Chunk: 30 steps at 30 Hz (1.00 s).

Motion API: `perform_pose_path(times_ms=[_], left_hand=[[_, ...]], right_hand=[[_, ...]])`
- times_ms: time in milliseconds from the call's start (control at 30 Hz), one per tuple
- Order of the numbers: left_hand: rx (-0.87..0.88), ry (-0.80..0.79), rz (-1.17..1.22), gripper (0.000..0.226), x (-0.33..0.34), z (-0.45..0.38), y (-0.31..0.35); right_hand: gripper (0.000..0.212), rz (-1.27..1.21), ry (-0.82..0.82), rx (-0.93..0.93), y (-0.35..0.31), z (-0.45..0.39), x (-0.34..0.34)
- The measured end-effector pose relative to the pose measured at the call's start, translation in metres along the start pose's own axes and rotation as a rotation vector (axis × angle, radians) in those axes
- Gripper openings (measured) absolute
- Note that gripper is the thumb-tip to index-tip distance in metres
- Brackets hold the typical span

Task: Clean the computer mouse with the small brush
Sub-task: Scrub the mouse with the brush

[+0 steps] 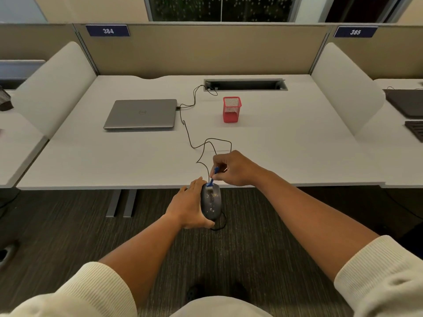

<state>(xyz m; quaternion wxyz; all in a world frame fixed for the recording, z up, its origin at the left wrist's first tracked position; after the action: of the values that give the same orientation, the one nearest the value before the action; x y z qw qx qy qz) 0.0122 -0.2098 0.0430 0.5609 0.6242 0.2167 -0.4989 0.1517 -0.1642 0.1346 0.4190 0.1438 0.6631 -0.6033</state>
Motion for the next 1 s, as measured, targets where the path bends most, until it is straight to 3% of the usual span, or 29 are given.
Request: perform_pose_path(times_ms=[100, 233, 400, 600, 800, 1000], left_hand=[[0.008, -0.002, -0.010, 0.120, 0.000, 0.001, 0.003], [0.013, -0.015, -0.036, 0.118, 0.000, 0.002, 0.003], [-0.003, -0.023, -0.042, 0.124, 0.000, 0.003, 0.004], [-0.002, -0.021, -0.070, 0.126, -0.003, 0.003, 0.005], [-0.004, -0.008, -0.069, 0.129, -0.004, 0.002, 0.007], [0.021, 0.012, -0.060, 0.116, -0.006, 0.001, 0.008]], right_hand=[[0.011, 0.010, 0.022, -0.013, -0.002, 0.001, -0.001], [0.015, 0.096, -0.085, -0.021, -0.003, 0.004, 0.006], [0.011, 0.029, -0.013, -0.041, -0.007, 0.004, -0.001], [0.012, 0.076, -0.082, -0.040, -0.009, 0.007, 0.010], [0.011, 0.037, -0.011, -0.055, -0.012, 0.008, 0.003], [0.015, 0.029, -0.033, -0.028, -0.006, 0.012, 0.003]])
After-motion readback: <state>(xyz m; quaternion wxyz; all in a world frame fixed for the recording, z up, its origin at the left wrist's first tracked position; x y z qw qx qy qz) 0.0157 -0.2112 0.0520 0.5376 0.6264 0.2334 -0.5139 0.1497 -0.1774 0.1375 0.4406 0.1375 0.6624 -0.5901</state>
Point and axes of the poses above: each hand's wrist, its own z-axis away from the middle knuckle, its own x-axis out of the palm, y = z × x, the point moved 7 cm from there along -z, towards the middle knuckle, and after that the axes turned 3 degrees about y, right-handed, at the moved point
